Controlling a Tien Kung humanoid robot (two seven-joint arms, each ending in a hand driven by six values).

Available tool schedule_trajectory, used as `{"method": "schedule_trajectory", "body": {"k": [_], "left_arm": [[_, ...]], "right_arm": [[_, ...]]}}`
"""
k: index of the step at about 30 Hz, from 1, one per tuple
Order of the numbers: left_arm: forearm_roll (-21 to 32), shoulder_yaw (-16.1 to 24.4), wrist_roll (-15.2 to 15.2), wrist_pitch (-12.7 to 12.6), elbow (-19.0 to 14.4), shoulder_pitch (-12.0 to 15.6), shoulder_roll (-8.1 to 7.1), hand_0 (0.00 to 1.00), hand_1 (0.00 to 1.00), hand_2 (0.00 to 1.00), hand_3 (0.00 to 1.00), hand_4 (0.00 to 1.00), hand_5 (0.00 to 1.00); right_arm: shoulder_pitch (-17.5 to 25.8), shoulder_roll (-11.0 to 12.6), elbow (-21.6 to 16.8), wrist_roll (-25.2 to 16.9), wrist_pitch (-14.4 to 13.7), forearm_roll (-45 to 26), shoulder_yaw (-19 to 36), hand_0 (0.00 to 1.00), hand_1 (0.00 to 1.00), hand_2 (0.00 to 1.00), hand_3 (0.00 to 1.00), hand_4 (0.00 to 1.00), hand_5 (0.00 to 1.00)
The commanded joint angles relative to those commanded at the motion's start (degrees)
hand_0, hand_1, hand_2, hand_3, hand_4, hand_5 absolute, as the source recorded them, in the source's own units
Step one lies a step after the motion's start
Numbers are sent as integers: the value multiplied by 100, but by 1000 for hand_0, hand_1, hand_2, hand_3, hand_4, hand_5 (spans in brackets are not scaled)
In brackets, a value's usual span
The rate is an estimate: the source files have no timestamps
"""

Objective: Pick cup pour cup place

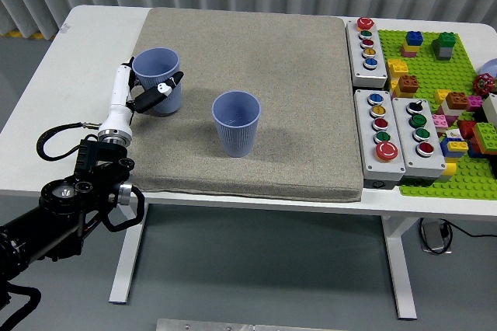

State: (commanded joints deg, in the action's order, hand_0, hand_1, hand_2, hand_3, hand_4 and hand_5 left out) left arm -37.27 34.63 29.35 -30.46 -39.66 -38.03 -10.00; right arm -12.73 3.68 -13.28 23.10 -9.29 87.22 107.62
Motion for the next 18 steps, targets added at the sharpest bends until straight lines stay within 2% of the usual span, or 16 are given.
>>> {"method": "schedule_trajectory", "body": {"k": [5,6,11,12,17,18], "left_arm": [[-75,21,-10,85,-6,17,-4,527,549,579,529,727,150],[-112,41,-21,115,-17,24,-8,564,599,645,621,811,226],[-213,82,-71,225,-25,55,-34,564,599,645,621,811,226],[-219,87,-76,236,-21,62,-38,627,654,738,703,899,327],[-288,105,-115,309,-21,82,-45,627,654,738,703,899,327],[-298,106,-119,315,-21,83,-45,653,693,786,723,911,341]], "right_arm": [[1,0,1,-2,-5,-15,-8,695,669,609,611,2,318],[6,0,1,-2,-3,-15,-8,695,669,608,611,2,318],[26,1,2,0,9,19,5,695,669,608,611,2,318],[31,0,1,1,10,23,7,695,669,609,611,2,321],[47,0,1,5,21,54,19,695,669,609,611,2,321],[47,0,1,5,21,56,20,695,669,608,611,2,321]]}}
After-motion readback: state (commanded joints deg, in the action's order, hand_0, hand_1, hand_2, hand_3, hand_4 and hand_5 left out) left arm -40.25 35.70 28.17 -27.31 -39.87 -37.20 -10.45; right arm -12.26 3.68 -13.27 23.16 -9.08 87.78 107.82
